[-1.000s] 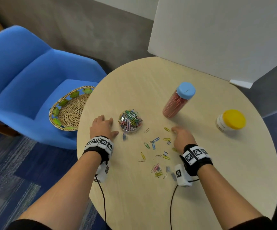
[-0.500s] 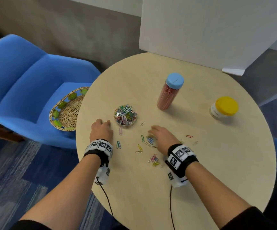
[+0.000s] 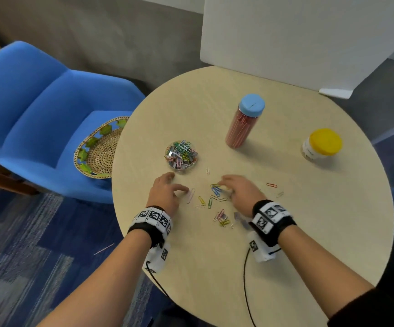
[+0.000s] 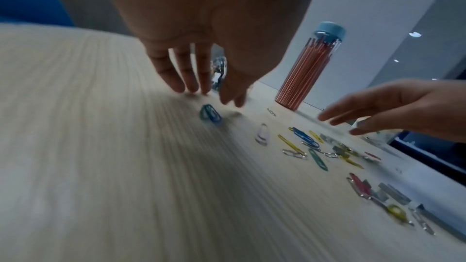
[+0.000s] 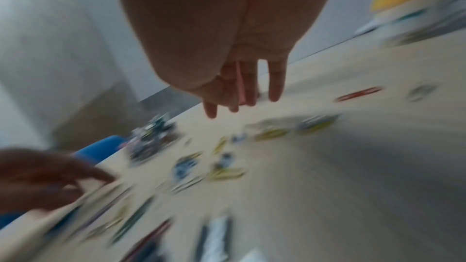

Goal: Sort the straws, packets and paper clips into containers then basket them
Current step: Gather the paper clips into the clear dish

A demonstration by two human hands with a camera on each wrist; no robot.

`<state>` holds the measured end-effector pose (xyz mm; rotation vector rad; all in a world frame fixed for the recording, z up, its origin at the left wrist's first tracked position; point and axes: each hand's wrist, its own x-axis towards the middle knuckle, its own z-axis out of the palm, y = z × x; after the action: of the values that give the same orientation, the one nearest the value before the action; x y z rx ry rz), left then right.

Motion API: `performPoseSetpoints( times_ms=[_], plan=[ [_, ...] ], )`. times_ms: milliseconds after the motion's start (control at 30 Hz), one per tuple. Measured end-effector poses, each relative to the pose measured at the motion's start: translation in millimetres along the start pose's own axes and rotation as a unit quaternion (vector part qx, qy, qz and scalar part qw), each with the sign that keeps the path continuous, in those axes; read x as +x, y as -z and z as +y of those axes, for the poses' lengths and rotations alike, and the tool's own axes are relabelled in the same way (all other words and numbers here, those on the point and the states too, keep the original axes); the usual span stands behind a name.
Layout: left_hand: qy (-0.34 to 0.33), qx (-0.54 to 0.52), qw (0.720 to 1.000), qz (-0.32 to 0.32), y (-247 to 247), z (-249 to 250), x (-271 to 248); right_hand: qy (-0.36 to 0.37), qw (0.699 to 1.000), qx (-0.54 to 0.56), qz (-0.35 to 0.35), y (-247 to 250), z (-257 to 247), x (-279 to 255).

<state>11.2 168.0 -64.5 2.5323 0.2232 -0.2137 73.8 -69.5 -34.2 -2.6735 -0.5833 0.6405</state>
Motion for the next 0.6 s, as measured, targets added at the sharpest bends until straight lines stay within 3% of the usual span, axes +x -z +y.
performPoseSetpoints(
  times_ms=[67, 167, 267, 400, 467, 533, 600],
  plan=[
    [0.053, 0.015, 0.998, -0.001, 7, -2, -3, -0.104, 0.992, 0.016, 0.072, 11, 36, -5],
    [0.135, 0.030, 0.988, -0.063, 11, -5, -9, -0.238, 0.970, -0.003, 0.047, 22, 70, -14],
    [0.116, 0.029, 0.991, -0.059, -1, 5, -16, -0.239, 0.971, -0.010, 0.017, 10, 57, -24],
    [0.057, 0.046, 0.997, 0.005, -23, 28, -19, -0.144, 0.989, 0.025, -0.024, -13, 18, -37],
    [0.038, 0.016, 0.999, -0.004, -31, 39, -19, -0.115, 0.991, 0.066, 0.004, -14, 14, -42],
    [0.020, -0.031, 0.999, -0.024, -34, 48, -19, -0.151, 0.982, 0.089, 0.073, -5, 25, -49],
    [0.012, -0.037, 0.999, -0.038, -32, 53, -16, -0.226, 0.970, 0.066, 0.062, 2, 40, -61]
  ],
)
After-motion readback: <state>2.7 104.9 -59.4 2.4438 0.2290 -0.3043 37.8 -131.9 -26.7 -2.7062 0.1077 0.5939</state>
